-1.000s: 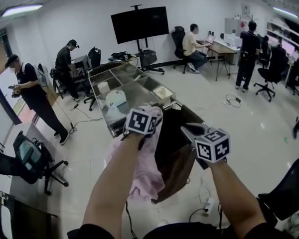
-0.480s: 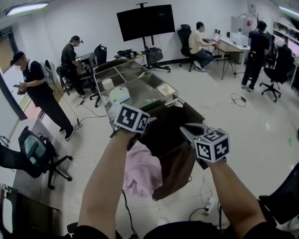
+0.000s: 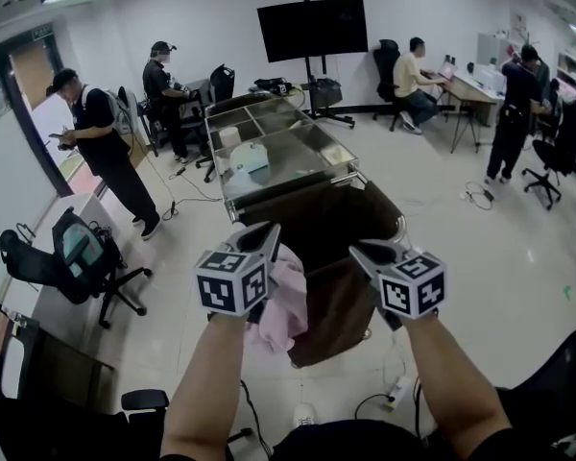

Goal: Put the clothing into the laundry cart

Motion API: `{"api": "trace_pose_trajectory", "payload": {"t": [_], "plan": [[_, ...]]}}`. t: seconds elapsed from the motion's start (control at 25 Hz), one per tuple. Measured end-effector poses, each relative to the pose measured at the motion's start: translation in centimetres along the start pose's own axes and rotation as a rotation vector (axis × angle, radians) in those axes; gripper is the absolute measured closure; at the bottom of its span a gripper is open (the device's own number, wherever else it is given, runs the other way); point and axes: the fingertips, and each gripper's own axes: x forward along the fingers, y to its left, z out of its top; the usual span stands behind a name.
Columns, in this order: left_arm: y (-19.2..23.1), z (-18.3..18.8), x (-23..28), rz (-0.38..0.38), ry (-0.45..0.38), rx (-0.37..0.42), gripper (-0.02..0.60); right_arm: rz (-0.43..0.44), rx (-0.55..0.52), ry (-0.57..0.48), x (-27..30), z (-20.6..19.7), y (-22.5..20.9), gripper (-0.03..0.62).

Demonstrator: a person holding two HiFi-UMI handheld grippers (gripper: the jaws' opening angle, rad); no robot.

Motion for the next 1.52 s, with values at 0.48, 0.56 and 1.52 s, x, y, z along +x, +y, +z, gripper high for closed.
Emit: {"api": "trace_pose_trajectory", "payload": {"t": [0.48,0.56,1.52], "plan": [[-3.3,-7.9,-10.0,0.253,0.016,-0.071,0.581,0.137,0.049,-0.040,-3.8,-3.3,4.2,0.565],[-3.5,-9.3,-11.3,0.277,0.027,-0.081,0.581,0.151,0.038,-0.031,-4.1,-4.3,5.0,0.565],[-2.2,-19.6,-21.0,0.222,0.082,-0.123,0.581,0.076,0.145,0.076,-6.5,-12.6,14.4,0.582]]}}
